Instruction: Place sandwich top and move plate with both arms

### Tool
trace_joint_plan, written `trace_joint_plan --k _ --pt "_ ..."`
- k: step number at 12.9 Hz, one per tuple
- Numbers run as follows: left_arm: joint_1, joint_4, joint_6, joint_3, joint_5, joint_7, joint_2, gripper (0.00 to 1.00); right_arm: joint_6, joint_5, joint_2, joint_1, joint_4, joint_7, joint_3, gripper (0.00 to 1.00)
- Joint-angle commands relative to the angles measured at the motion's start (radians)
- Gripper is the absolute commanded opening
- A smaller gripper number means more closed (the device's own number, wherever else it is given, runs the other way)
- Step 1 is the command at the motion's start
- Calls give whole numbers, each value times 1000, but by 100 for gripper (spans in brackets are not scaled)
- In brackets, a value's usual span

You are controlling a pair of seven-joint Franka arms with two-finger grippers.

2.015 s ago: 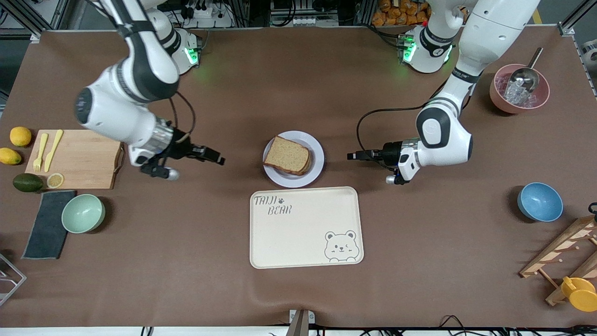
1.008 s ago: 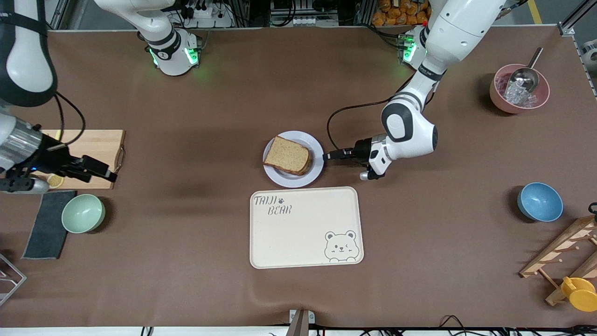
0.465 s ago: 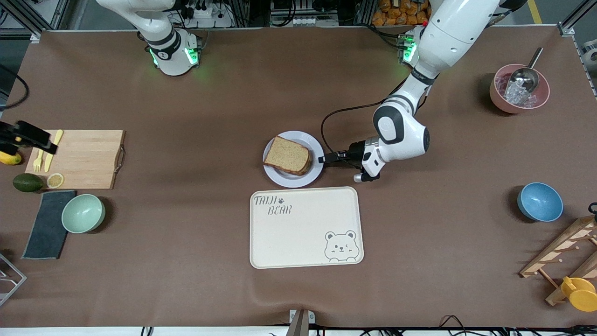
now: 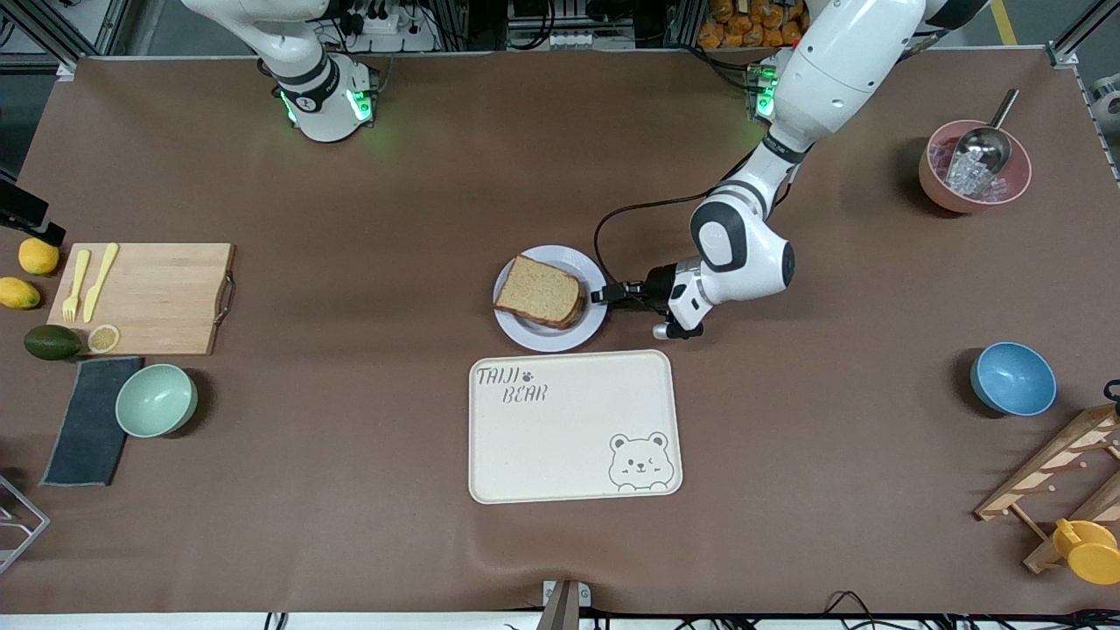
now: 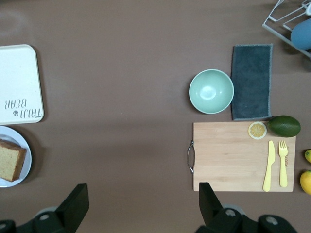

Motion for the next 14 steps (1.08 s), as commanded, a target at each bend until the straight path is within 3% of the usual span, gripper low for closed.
trace_joint_plan --k 1,14 --pt "-26 33 17 2 -56 44 27 71 -7 -17 -55 -14 -63 1 20 100" --pt "-69 45 74 2 -61 56 40 56 71 -29 -81 31 -84 0 20 100"
